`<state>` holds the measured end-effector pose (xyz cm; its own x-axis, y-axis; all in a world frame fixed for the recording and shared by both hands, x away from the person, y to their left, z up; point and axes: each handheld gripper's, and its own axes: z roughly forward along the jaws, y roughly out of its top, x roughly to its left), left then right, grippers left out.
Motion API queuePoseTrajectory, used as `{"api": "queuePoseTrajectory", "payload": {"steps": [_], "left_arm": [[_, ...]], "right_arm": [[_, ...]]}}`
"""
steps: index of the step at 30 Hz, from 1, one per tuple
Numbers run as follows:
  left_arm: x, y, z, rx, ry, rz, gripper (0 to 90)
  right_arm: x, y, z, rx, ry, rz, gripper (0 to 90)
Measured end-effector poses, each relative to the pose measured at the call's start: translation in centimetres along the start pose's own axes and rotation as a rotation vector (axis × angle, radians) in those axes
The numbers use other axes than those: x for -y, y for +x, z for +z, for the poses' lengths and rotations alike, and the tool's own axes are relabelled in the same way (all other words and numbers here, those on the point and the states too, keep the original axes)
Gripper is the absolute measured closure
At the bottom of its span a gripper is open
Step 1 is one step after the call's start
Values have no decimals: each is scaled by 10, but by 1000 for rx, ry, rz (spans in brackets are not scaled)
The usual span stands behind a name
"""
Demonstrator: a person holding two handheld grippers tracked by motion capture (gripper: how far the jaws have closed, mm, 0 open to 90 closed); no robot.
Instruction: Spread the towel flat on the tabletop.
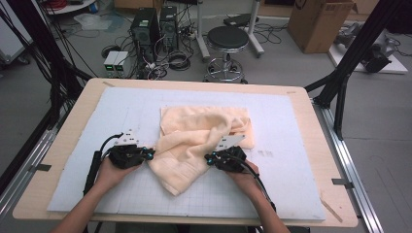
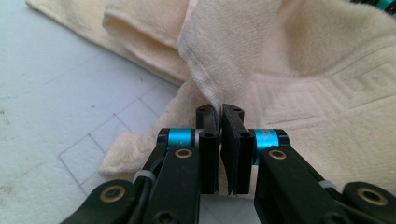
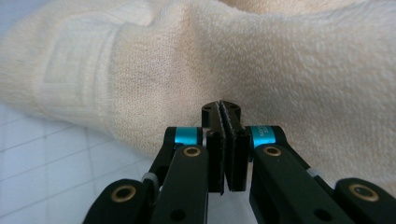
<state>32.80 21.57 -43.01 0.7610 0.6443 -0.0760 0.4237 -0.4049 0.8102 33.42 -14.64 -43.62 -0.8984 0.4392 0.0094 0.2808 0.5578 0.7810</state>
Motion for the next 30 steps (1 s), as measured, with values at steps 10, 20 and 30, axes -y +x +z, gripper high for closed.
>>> {"api": "queuePoseTrajectory", "payload": {"steps": [10, 20, 30], "left_arm": [[-12, -3, -13, 3, -70, -8, 867], [-23, -14, -16, 59, -110, -26, 868], [-45, -31, 1, 93, -142, -13, 874]], "right_arm": [[10, -4, -36, 18, -46, 19, 898], [12, -14, -72, 81, -112, 32, 899], [30, -43, -123, 171, -159, 127, 899]]}}
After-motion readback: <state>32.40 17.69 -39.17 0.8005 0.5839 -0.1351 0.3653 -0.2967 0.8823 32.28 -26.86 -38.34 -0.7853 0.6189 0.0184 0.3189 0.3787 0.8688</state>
